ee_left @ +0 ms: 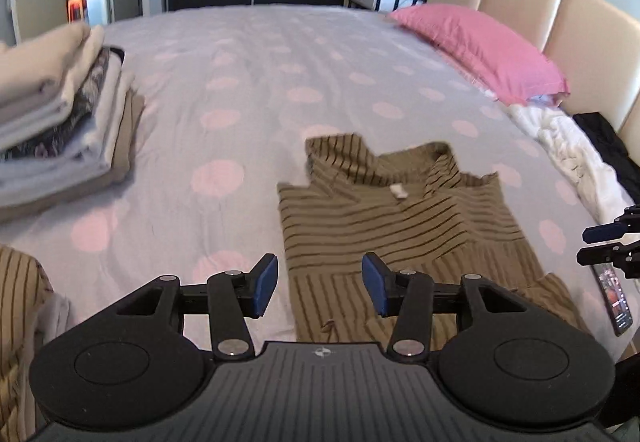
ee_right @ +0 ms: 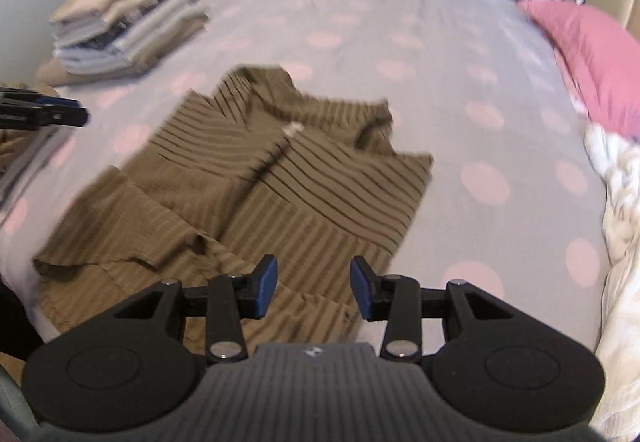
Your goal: Fold clothes
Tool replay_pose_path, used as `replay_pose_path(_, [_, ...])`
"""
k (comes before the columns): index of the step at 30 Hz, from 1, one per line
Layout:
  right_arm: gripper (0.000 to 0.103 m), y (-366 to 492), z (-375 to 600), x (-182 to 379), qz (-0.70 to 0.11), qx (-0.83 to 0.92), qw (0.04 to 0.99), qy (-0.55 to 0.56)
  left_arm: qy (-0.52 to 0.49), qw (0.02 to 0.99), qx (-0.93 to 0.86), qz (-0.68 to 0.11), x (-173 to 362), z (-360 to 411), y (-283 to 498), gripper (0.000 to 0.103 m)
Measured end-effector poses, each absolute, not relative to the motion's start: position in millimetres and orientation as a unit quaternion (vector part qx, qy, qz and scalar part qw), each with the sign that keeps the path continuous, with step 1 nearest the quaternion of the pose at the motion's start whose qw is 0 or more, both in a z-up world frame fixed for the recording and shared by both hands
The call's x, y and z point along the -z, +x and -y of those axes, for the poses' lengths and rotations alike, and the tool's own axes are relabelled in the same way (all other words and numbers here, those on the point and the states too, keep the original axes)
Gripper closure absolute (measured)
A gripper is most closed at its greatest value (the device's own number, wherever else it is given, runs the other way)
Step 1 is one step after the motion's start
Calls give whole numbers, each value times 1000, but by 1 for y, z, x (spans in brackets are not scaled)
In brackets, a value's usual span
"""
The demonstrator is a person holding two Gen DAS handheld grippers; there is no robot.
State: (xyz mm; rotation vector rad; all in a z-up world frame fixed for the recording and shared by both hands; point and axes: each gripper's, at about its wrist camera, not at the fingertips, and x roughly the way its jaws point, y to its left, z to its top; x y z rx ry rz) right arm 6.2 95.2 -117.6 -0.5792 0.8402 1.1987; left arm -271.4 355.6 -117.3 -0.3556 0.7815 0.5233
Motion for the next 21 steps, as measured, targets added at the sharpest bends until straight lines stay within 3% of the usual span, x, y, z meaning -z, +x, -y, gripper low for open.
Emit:
replay_pose_path(4, [59,33,-119,120,-414,-541,688,-252,-178,870,-243,-390,119,-368,-261,60])
replay_pose_path(7, [49,56,-140,112,-425,-548,676,-249,-174,879,-214,-388,111,-389,-240,59])
replay_pose_path(11, [43,98,-179,105,-392,-550,694,-250,-157,889,-193,-384,111,-431,-197,54])
replay_pose_path(19, [42,172,-244,165,-398,-586,659,-252,-114,895,-85,-422,168,-486,-123,54])
replay_pose_path(21, [36,183,-249,175,-412,-600,639,-249,-119,892,-60,-433,175,-490,-118,54])
